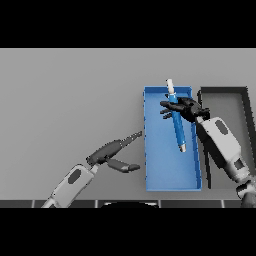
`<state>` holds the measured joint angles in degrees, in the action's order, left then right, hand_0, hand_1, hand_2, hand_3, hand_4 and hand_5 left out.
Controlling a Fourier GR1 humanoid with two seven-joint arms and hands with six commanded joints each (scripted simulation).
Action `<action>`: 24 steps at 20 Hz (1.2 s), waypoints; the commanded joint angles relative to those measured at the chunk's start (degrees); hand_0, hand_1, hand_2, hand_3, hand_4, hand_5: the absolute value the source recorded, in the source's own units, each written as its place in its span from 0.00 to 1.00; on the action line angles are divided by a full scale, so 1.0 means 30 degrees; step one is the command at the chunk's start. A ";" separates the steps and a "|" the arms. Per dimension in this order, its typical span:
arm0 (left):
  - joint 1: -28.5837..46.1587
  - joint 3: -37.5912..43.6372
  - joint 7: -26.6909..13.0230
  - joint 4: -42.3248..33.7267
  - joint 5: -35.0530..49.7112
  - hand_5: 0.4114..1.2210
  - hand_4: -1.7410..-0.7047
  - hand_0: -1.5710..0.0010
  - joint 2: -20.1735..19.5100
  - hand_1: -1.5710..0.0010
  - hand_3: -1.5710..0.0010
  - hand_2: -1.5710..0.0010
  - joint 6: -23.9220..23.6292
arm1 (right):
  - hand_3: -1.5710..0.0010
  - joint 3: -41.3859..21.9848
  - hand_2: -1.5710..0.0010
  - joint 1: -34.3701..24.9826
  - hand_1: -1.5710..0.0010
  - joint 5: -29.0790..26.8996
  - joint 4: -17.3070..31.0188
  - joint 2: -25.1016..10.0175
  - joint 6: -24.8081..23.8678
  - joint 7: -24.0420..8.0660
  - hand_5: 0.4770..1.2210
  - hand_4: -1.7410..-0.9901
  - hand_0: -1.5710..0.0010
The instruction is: Pick up the blue pipe and place it into the blue bin.
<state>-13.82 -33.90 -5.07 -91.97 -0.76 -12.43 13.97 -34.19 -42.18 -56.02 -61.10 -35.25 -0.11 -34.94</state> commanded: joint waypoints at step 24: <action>-0.0095 -0.0020 -0.0152 0.0194 0.0177 0.07 0.79 1.00 0.0406 1.00 1.00 1.00 -0.0048 | 1.00 -0.5875 0.99 -0.1885 0.99 0.1218 0.0727 -0.1454 0.1247 0.2074 0.27 0.82 0.99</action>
<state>-14.09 -33.96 -5.43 -91.39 -0.22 -11.23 13.84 -51.80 -47.85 -52.36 -58.91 -39.63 3.61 -28.67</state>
